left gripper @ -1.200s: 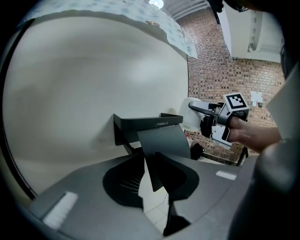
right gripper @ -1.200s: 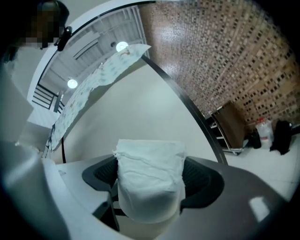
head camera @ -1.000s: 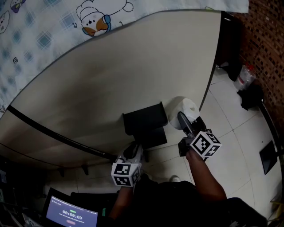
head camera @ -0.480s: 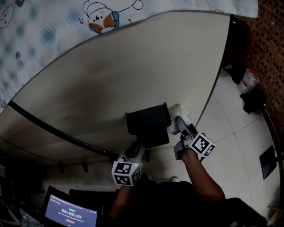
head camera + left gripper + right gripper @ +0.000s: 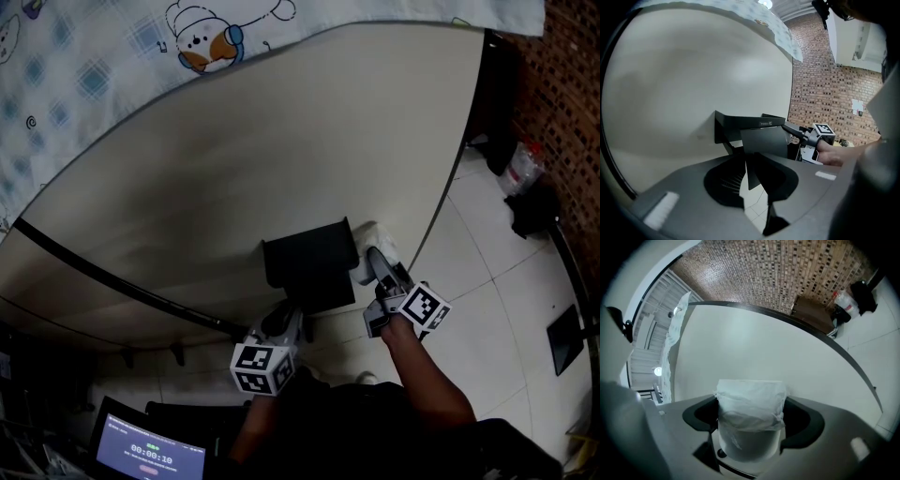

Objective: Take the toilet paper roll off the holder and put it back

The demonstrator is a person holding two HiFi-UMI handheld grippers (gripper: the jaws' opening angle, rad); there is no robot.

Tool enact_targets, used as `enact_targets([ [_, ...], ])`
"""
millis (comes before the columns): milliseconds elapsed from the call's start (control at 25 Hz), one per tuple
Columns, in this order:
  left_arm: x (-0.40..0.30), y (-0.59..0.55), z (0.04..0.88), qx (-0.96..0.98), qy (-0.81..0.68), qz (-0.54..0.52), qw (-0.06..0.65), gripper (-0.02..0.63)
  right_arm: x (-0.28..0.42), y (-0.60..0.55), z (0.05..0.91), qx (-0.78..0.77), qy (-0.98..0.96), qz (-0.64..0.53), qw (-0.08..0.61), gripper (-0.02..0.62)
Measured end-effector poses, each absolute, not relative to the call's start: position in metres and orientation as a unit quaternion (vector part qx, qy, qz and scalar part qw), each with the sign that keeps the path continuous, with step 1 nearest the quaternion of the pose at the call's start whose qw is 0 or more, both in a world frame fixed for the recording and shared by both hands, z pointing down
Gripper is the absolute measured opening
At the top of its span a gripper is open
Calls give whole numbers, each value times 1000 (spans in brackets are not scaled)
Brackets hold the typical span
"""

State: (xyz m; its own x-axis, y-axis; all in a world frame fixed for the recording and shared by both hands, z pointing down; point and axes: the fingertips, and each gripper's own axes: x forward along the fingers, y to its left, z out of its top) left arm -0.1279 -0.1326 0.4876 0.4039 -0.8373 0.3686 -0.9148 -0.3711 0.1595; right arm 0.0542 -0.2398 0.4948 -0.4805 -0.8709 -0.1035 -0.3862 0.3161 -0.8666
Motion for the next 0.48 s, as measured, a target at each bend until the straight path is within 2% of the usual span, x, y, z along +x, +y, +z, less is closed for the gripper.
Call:
enact_targets([
  [120, -128, -133, 488, 821, -532, 112, 173, 78, 49, -240, 490, -398, 751, -419, 320, 402],
  [320, -128, -134, 489, 822, -530, 110, 178, 80, 37, -241, 491, -389, 773, -406, 295, 402],
  [480, -128, -134, 489, 822, -528, 109, 181, 80, 32, -240, 495, -361, 773, -422, 306, 402],
])
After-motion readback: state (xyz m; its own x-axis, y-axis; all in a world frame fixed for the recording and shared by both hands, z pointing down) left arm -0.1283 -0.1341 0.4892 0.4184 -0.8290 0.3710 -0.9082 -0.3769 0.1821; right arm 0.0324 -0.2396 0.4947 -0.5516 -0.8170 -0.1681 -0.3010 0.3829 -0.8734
